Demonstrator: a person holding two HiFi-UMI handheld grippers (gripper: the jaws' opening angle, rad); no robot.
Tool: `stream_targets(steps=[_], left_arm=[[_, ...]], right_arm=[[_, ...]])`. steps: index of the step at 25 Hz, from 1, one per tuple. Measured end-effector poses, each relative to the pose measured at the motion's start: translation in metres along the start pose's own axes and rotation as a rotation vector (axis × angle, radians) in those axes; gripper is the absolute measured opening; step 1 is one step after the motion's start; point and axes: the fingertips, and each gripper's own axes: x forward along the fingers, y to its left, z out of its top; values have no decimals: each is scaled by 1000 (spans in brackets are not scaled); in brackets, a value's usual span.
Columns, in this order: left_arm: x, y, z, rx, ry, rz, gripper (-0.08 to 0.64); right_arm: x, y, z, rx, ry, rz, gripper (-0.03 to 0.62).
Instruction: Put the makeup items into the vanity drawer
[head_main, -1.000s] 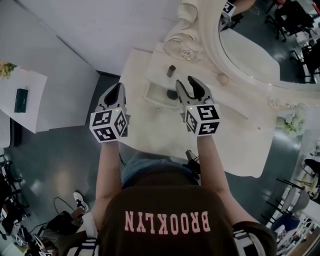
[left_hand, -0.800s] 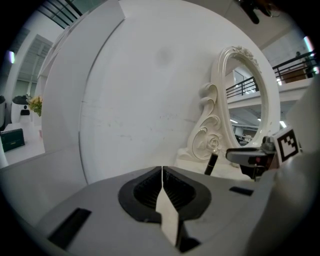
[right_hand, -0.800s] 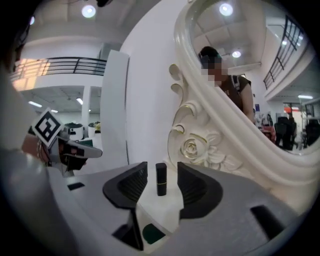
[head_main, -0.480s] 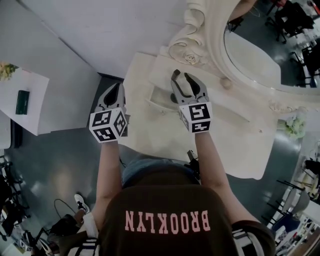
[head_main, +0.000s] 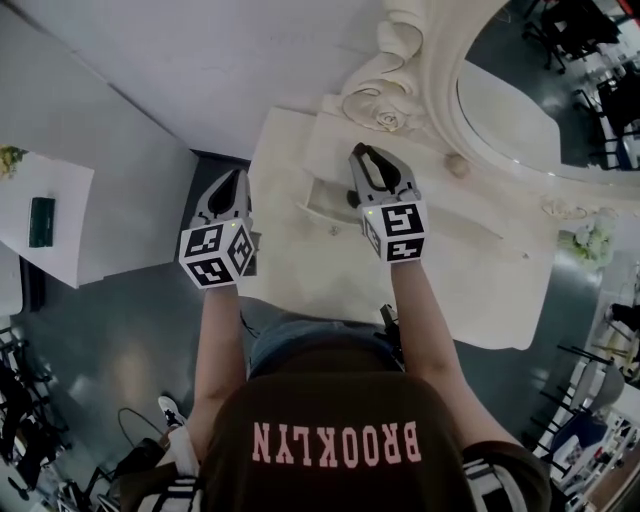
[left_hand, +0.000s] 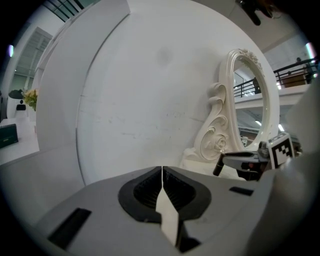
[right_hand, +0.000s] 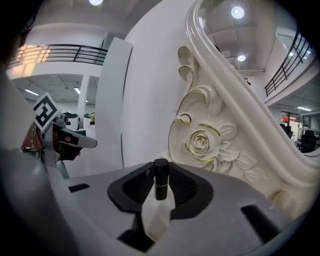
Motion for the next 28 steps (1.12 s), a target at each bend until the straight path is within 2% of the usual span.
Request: stream_targets(steps=[10,21,28], left_arm=[[1,2,-8,4,-4,-22,8],[-43,-10,-21,-16,-15,-16,8],[-58,2,-35,-31,1,11,8]], right_arm=[[-10,7,10,4,-36,-29,80],[-43,42,14,35,-49,27,80],[-34,66,-1,77,-7,78,80]])
